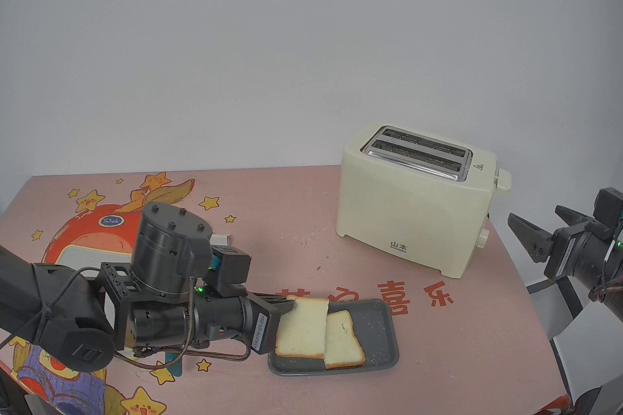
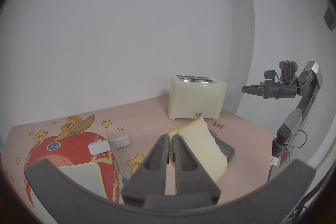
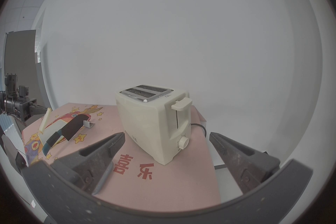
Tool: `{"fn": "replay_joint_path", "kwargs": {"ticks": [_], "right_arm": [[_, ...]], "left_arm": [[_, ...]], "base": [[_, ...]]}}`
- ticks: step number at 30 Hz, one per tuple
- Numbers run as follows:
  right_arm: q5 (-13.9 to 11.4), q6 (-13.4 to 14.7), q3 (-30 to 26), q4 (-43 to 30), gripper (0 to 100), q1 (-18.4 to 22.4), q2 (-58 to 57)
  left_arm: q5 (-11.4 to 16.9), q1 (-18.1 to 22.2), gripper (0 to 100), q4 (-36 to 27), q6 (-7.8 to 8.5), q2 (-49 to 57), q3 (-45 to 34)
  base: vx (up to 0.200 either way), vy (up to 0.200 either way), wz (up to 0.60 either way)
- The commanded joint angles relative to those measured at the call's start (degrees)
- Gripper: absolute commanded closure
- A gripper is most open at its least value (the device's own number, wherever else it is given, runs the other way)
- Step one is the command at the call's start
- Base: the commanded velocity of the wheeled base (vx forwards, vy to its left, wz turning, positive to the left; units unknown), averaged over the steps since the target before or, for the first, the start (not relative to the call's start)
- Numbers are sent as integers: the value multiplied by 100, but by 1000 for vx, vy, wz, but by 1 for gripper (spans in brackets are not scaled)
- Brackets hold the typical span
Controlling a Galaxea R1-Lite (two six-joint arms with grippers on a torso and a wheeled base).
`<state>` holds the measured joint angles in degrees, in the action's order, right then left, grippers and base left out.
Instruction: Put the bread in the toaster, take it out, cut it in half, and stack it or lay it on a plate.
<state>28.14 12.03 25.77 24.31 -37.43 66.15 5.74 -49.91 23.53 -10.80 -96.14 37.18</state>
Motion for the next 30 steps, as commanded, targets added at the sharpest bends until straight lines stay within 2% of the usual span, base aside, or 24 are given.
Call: {"fn": "replay_joint_path", "kwargs": {"ticks": [1,6,12,17,19,21,23,25,30], "right_arm": [[-1,1,-2,4,0,-2,-5],[-1,1,-2,-5,0,-2,-5],[-1,1,-2,-5,0,-2,-5],[-1,1,-2,-14,0,-2,4],[-1,1,-2,-5,0,-2,4],[-1,1,-2,-14,0,-2,4],[-1,1,-2,-23,0,-2,4],[-1,1,-2,-14,0,-2,4],[-1,1,-2,-14,0,7,-5]], "left_arm": [[-3,-54,100,-6,-27,-186,70],[-12,-72,100,-15,-80,-186,96],[-64,-388,100,-50,-730,-274,413],[-73,-485,100,-59,-836,-283,439],[-223,-573,100,-59,-985,-353,439],[-495,-722,100,-59,-1161,-450,465],[-644,-801,100,-59,-1267,-476,501],[-680,-819,100,-59,-1372,-511,501],[-697,-801,100,-59,-1407,-555,492]], "base": [[0,0,0],[0,0,0],[0,0,0],[0,0,0],[0,0,0],[0,0,0],[0,0,0],[0,0,0],[0,0,0]]}}
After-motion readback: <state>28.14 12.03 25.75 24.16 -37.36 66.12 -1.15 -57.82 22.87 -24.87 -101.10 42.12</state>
